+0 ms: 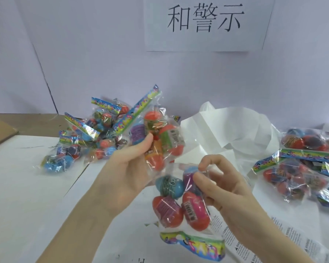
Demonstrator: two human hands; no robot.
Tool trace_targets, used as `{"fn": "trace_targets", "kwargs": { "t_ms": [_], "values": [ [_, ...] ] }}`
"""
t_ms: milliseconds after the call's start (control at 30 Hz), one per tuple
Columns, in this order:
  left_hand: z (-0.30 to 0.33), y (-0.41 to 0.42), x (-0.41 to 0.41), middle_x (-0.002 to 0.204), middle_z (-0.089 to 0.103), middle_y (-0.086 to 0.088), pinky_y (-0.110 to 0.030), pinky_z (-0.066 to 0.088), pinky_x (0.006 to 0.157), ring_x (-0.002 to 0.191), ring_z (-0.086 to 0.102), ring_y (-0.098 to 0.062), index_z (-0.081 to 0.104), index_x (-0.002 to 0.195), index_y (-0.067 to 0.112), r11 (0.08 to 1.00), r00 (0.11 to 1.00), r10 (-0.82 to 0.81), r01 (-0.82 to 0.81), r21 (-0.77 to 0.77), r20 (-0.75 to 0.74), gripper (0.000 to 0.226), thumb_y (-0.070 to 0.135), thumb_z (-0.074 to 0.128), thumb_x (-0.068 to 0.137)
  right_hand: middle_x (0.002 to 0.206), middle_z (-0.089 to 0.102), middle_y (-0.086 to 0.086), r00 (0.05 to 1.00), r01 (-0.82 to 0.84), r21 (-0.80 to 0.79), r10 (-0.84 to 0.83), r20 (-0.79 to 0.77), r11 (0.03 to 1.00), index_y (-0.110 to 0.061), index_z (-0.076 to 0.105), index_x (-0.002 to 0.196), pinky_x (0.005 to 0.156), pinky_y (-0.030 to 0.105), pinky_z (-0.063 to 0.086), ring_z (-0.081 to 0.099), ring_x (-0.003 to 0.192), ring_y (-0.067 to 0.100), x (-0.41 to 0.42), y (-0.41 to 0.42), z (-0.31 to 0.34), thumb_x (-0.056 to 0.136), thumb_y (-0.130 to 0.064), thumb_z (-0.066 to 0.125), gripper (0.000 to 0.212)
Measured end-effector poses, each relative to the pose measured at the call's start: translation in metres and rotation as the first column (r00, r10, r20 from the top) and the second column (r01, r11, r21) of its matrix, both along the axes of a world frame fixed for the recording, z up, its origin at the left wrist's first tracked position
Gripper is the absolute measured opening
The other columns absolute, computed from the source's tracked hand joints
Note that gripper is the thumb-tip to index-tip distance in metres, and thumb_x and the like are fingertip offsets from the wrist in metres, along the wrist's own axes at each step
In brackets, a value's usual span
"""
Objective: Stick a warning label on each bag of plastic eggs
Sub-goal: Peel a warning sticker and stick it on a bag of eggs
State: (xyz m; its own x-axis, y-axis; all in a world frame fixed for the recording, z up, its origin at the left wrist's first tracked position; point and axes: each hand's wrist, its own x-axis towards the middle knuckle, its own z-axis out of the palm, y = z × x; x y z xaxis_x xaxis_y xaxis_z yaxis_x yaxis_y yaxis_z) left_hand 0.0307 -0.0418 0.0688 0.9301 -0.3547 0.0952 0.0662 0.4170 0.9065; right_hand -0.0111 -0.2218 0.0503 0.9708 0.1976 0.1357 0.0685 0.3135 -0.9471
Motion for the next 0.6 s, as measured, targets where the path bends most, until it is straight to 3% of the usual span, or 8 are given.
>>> {"fn": "trace_targets", "kwargs": {
  "t_ms": [67, 133, 200, 300, 433, 500, 600],
  "values": [
    [0.002, -0.004, 0.000, 0.093, 0.075, -0.004, -0.035, 0.058, 0.066, 0.083, 0.072, -0.017, 0.078, 0.088, 0.018, 0.997, 0.997, -0.025, 0.019, -0.074, -0.077, 0.019, 0.018, 0.072, 0.070, 0.067, 0.066, -0.004, 1.000, -0.001, -0.009, 0.001, 0.018, 1.000, -0.024, 0.060, 0.063, 0.044, 0.014, 0.043, 0.059, 0.048, 0.008, 0.001, 0.000, 0.000, 0.072, -0.014, 0.076, 0.021],
    [-0.001, -0.006, 0.001, 0.088, 0.074, -0.009, -0.029, 0.057, 0.059, 0.074, 0.072, -0.019, 0.078, 0.084, 0.012, 0.995, 0.987, 0.079, -0.087, -0.049, -0.142, 0.025, 0.017, 0.072, 0.061, 0.070, 0.068, -0.005, 1.000, -0.007, 0.001, 0.007, 0.023, 1.000, -0.024, 0.063, 0.060, 0.044, 0.016, 0.045, 0.062, 0.050, 0.010, 0.002, -0.001, -0.001, 0.067, -0.011, 0.074, 0.019],
    [-0.004, -0.008, 0.002, 0.079, 0.074, -0.008, -0.025, 0.056, 0.054, 0.068, 0.072, -0.016, 0.078, 0.075, 0.011, 0.983, 0.963, 0.181, -0.186, -0.006, -0.201, 0.017, 0.019, 0.066, 0.065, 0.087, 0.073, -0.004, 0.999, -0.019, -0.006, 0.020, 0.026, 1.000, -0.022, 0.067, 0.060, 0.048, 0.022, 0.051, 0.067, 0.057, 0.017, 0.002, -0.002, -0.002, 0.057, -0.017, 0.076, 0.011],
    [-0.007, -0.008, 0.004, 0.069, 0.073, -0.003, -0.021, 0.053, 0.048, 0.066, 0.072, -0.014, 0.077, 0.063, 0.014, 0.965, 0.941, 0.260, -0.261, 0.022, -0.218, 0.016, 0.019, 0.063, 0.069, 0.106, 0.071, -0.002, 1.000, -0.017, -0.062, 0.018, 0.015, 0.998, -0.020, 0.074, 0.062, 0.059, 0.032, 0.058, 0.071, 0.074, 0.023, 0.002, -0.001, -0.003, 0.050, -0.024, 0.088, 0.019],
    [-0.015, -0.006, 0.007, 0.074, 0.074, -0.003, -0.021, 0.053, 0.049, 0.067, 0.072, -0.014, 0.077, 0.064, 0.015, 0.953, 0.923, 0.301, -0.302, 0.036, -0.240, 0.012, 0.020, 0.066, 0.065, 0.075, 0.073, 0.002, 0.999, -0.034, -0.017, 0.033, -0.034, 0.999, -0.013, 0.074, 0.057, 0.052, 0.019, 0.053, 0.070, 0.064, 0.013, 0.000, 0.001, 0.000, 0.054, -0.041, 0.084, 0.031],
    [-0.017, -0.005, 0.008, 0.080, 0.075, -0.005, -0.022, 0.054, 0.050, 0.070, 0.072, -0.016, 0.078, 0.068, 0.014, 0.959, 0.932, 0.281, -0.279, 0.041, -0.229, 0.013, 0.020, 0.066, 0.065, 0.065, 0.071, 0.004, 0.995, -0.008, -0.017, 0.007, -0.096, 1.000, -0.010, 0.071, 0.051, 0.050, 0.018, 0.051, 0.068, 0.059, 0.014, 0.001, 0.002, 0.000, 0.060, -0.040, 0.082, 0.034],
    [-0.019, 0.000, 0.010, 0.084, 0.075, -0.007, -0.024, 0.056, 0.054, 0.076, 0.073, -0.020, 0.078, 0.069, 0.014, 0.961, 0.941, 0.271, -0.277, -0.001, -0.204, 0.014, 0.018, 0.065, 0.068, 0.070, 0.067, 0.019, 0.982, 0.025, -0.051, -0.034, -0.184, 0.998, -0.005, 0.062, 0.041, 0.055, 0.022, 0.054, 0.069, 0.063, 0.021, 0.003, 0.003, -0.002, 0.058, -0.036, 0.069, 0.036]
  ]
}}
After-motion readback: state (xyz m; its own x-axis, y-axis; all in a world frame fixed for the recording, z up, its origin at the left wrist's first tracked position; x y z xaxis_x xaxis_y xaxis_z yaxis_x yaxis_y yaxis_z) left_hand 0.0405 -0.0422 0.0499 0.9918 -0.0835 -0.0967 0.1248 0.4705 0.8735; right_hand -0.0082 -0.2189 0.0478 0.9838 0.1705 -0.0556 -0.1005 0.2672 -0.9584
